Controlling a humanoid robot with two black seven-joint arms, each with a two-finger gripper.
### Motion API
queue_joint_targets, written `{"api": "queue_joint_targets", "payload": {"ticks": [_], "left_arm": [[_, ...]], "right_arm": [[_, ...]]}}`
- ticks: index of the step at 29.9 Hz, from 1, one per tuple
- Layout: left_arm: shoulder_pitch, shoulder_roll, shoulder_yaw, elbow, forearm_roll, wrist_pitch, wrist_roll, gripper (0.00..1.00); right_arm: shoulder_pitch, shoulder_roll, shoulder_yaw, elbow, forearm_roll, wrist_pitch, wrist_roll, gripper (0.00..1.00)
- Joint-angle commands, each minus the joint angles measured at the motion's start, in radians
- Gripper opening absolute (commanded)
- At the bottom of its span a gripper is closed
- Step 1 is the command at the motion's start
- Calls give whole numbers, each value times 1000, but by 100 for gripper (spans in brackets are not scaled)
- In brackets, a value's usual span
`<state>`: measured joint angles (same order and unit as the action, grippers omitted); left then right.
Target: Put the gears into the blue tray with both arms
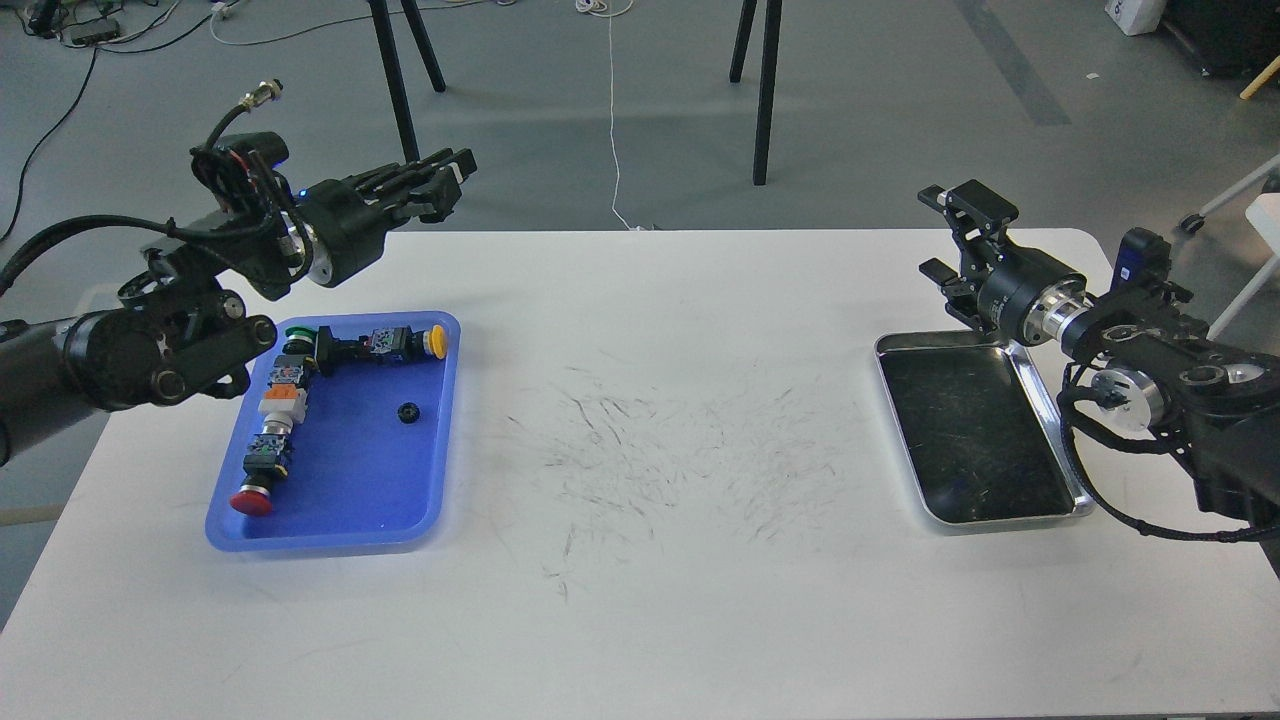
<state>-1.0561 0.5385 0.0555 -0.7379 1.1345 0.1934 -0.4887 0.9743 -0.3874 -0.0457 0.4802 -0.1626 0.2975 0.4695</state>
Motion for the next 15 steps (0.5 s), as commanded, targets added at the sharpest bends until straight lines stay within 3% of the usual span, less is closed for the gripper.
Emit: {"api": "queue_joint_targets", "payload": {"ticks": [1,15], "left_arm": [[22,43,1,-6,25,0,0,13],[120,152,1,-78,280,3,0,13]], "right_arm": [[3,1,1,1,0,0,0,99],[9,-4,3,1,0,0,0,99]]}}
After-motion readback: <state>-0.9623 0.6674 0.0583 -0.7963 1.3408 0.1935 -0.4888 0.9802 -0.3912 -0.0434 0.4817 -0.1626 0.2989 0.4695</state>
